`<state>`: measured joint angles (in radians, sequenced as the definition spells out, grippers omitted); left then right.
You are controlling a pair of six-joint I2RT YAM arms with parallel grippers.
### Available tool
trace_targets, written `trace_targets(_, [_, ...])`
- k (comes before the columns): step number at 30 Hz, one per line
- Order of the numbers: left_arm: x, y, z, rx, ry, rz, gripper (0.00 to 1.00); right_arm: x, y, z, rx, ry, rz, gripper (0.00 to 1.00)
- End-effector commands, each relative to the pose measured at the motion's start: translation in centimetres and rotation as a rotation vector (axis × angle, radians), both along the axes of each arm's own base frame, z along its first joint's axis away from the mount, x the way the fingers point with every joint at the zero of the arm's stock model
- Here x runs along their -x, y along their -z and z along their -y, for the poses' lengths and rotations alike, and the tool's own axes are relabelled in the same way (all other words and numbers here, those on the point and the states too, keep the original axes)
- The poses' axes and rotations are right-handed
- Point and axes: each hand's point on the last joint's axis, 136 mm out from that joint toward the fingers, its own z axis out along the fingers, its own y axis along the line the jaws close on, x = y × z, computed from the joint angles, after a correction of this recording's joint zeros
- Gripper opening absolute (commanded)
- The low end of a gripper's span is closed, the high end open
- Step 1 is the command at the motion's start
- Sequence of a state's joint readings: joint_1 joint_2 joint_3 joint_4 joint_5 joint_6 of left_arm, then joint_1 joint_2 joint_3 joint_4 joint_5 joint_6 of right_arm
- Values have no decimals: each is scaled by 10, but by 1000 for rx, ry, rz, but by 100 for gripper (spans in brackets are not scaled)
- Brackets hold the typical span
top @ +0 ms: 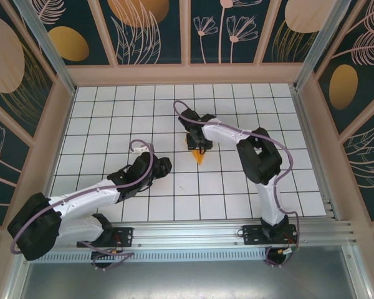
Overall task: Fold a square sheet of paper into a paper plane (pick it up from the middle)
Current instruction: Move the paper plane to the center of the table, then reset both arms
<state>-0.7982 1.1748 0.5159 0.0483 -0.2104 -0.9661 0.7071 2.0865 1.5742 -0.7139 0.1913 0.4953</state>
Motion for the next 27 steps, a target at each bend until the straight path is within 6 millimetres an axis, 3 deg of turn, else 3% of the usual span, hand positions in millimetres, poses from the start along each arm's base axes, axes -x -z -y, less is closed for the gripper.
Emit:
trace_targets(1, [-5, -6, 2, -6, 4, 14, 53, -3, -60, -7, -40, -18, 108, 55])
trace_targets(5, [-7, -9, 0, -25, -3, 27, 53, -2, -112, -2, -50, -13, 233, 58])
trace_targets(8, [-9, -12, -5, -43, -20, 39, 53, 1, -158, 20, -49, 37, 381, 64])
trace_targets(13, [-12, -20, -17, -83, -54, 82, 54, 17, -215, 98, -49, 227, 668, 76])
trace_targets(17, [-14, -27, -31, -132, -94, 128, 58, 29, -203, 179, -46, 434, 769, 80])
trace_targets(20, [-16, -33, -47, -187, -137, 176, 65, 36, -167, 240, 16, 558, 785, 82])
trace_targets(25, [-20, -47, -84, -316, -236, 270, 98, 35, -115, 270, 86, 461, 799, 85])
trace_targets(27, [-24, -55, -101, -367, -279, 300, 99, 30, -103, 270, 48, 417, 807, 85])
